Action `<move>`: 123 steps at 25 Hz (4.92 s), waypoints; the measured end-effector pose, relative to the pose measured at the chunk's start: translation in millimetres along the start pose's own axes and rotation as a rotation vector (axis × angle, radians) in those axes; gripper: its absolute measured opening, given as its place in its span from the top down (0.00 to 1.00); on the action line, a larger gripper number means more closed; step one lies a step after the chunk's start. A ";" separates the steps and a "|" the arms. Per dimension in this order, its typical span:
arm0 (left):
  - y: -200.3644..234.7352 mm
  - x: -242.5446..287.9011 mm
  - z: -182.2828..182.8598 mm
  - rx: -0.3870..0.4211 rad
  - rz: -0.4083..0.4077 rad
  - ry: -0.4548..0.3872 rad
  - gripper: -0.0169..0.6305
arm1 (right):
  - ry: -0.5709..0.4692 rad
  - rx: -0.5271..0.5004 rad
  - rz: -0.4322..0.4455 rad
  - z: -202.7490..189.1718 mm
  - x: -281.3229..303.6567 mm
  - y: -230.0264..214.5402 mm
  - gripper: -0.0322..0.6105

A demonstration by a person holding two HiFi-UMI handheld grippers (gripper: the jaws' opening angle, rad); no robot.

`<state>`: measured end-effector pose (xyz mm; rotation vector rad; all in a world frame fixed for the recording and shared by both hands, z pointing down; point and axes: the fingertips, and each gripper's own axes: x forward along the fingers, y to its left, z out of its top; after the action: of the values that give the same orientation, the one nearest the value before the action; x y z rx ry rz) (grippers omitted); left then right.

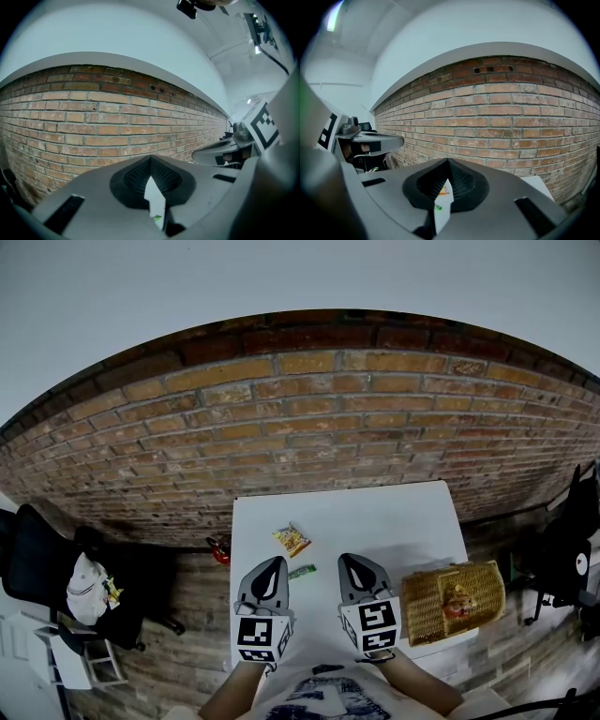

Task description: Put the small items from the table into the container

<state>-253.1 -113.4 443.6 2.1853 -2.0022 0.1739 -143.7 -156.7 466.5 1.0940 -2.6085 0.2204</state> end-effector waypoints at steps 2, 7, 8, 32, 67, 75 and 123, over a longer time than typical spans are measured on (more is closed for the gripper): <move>2.7 0.8 -1.5 0.002 0.002 0.003 0.90 | 0.004 0.002 0.002 -0.7 2.5 1.7 0.92; 12.2 4.1 -8.3 -0.009 0.011 0.017 0.90 | 0.022 -0.001 0.010 -6.0 13.1 4.8 0.92; 14.4 5.0 -9.9 -0.011 0.012 0.020 0.90 | 0.026 -0.001 0.012 -6.8 15.7 5.4 0.92; 81.9 53.4 -70.4 -0.087 0.034 0.129 0.90 | 0.212 -0.032 0.125 -51.3 121.6 32.5 0.91; 128.3 114.2 -153.5 -0.117 0.056 0.278 0.90 | 0.532 -0.093 0.332 -168.3 230.7 57.5 0.40; 134.7 123.2 -162.8 -0.126 0.065 0.300 0.90 | 0.558 -0.099 0.344 -179.0 247.4 60.3 0.40; 131.9 109.5 -151.9 -0.124 0.058 0.287 0.90 | 0.572 -0.160 0.274 -179.4 232.8 51.3 0.59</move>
<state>-369.9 -200.0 620.6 1.9068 -1.8642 0.3412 -295.9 -231.0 712.1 0.5144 -2.1961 0.3231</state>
